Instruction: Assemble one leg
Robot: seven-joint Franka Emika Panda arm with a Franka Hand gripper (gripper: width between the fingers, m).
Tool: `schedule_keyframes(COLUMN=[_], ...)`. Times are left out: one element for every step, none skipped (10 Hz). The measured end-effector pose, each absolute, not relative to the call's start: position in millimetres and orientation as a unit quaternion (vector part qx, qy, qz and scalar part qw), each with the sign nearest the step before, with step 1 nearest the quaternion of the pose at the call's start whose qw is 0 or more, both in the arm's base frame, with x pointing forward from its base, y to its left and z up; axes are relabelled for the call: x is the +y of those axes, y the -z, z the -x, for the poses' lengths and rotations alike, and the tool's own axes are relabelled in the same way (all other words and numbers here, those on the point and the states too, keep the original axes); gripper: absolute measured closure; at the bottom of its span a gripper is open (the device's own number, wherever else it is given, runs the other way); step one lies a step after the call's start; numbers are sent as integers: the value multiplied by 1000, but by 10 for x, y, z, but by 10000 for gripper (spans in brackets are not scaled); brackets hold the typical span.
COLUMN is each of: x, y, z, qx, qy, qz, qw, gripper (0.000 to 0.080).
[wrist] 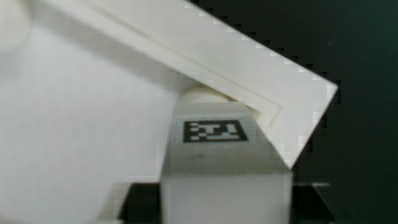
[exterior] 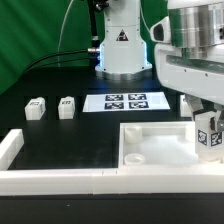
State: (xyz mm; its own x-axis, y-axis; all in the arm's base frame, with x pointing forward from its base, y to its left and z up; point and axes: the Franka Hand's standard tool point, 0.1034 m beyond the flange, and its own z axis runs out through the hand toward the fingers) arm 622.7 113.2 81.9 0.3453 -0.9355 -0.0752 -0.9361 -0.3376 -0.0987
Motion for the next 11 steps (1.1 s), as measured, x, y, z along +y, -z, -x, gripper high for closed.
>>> schedule_keyframes(x=[1140, 1134, 1132, 1132, 1135, 1137, 1138, 1142, 1140, 1139, 1140], y=[-819, -815, -815, -814, -812, -811, -810, -809, -807, -803, -800], z=[-6227, -6228, -6228, -6229, -6227, -6226, -6225, -6224, -6224, -6223, -6224], qx=[607, 646, 652, 667, 661, 647, 633, 633, 600, 540, 509], qy=[-5, -10, -12, -14, -14, -13, -12, -12, -9, -4, -2], qz=[792, 761, 755, 741, 747, 759, 771, 771, 797, 839, 858], qw=[63, 68, 69, 72, 72, 72, 72, 72, 72, 71, 71], gripper=[506, 506, 506, 506, 506, 426, 246, 180, 180, 156, 151])
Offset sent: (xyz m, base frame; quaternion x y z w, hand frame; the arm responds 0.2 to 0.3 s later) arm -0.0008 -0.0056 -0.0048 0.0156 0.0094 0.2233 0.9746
